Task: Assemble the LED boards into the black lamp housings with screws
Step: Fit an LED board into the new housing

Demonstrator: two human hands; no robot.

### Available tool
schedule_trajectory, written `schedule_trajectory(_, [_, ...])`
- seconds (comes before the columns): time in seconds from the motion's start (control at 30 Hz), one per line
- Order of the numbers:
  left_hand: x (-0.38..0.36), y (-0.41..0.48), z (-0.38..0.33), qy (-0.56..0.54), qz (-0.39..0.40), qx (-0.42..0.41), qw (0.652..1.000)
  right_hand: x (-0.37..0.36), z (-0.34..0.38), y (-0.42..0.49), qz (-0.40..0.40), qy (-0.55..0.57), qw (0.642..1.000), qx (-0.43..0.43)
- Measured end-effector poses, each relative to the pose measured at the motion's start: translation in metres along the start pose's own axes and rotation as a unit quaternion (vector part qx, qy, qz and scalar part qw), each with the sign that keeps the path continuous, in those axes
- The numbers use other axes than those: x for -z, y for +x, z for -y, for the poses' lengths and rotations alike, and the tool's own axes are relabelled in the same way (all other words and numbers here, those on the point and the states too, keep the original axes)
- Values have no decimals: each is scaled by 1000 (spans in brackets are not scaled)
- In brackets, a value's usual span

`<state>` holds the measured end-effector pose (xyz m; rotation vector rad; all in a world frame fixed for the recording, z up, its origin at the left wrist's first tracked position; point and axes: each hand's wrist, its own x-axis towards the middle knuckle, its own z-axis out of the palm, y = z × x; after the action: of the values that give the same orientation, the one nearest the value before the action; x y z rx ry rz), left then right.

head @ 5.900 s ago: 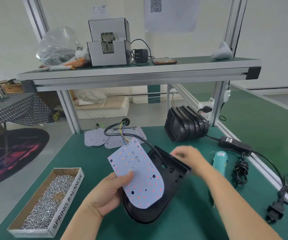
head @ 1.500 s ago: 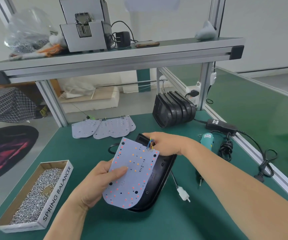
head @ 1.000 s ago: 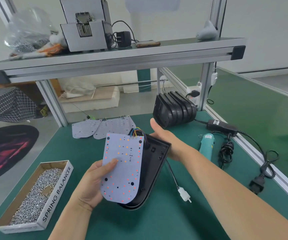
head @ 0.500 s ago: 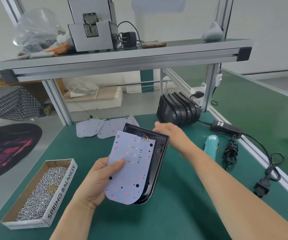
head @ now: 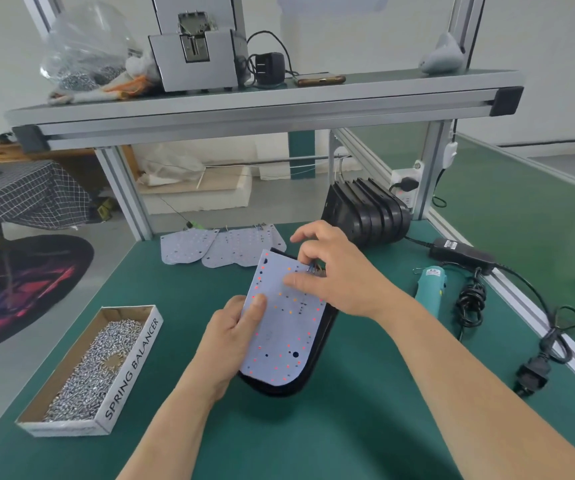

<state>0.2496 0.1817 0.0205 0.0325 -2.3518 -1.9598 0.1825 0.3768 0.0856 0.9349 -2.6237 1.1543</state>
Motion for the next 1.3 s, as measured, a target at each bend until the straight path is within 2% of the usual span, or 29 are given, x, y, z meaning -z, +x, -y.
schedule_trajectory(0.07, [-2,-1,3,16,-31,-11,999,-3,-1,2,-11,6,1000,10])
schedule_trajectory(0.17, [-7,0,13,-20,-43,-29,998,-8,-4,2,-14,20,1000,18])
schedule_trajectory(0.3, [-13,1,22,-62,-91,-59,992,-11,-11,2,17,-13,1000,9])
schedule_trajectory(0.37, [-13,1,26,-58,-109,-58,991,-17,-15,-2,13,18,1000,2])
schedule_trajectory(0.47, [-15,1,30,-121,-91,-30,988,-23,-17,-11,-63,104,993,14])
schedule_trajectory(0.53, [-17,-2,30,-153,-84,-26,984,-25,-22,-15,-133,156,978,-26])
schedule_trajectory(0.57, [-17,-2,29,-159,-94,-26,982,-25,-24,-18,-143,202,967,-65])
schedule_trajectory(0.63, [-16,-3,29,-170,-116,-25,978,-29,-32,-24,-120,276,945,-128])
schedule_trajectory(0.67, [-15,-3,30,-173,-117,-26,978,-32,-36,-28,-107,276,946,-132])
schedule_trajectory(0.83, [-11,-1,26,-183,-52,-46,981,-46,-41,-39,-79,229,967,-83])
schedule_trajectory(0.93, [-10,4,20,-170,-48,-50,983,-53,-40,-42,-84,217,969,-85])
schedule_trajectory(1.03, [-10,5,19,-218,-30,-23,975,-56,-39,-45,-94,229,964,-94])
schedule_trajectory(1.17, [-10,4,15,-223,-34,-22,974,-59,-35,-45,-99,203,969,-104])
schedule_trajectory(1.23, [-9,3,12,-221,-33,-22,975,-58,-34,-46,-96,243,960,-102])
schedule_trajectory(1.3, [-8,3,8,-208,-26,-21,978,-56,-32,-43,-79,374,915,-125])
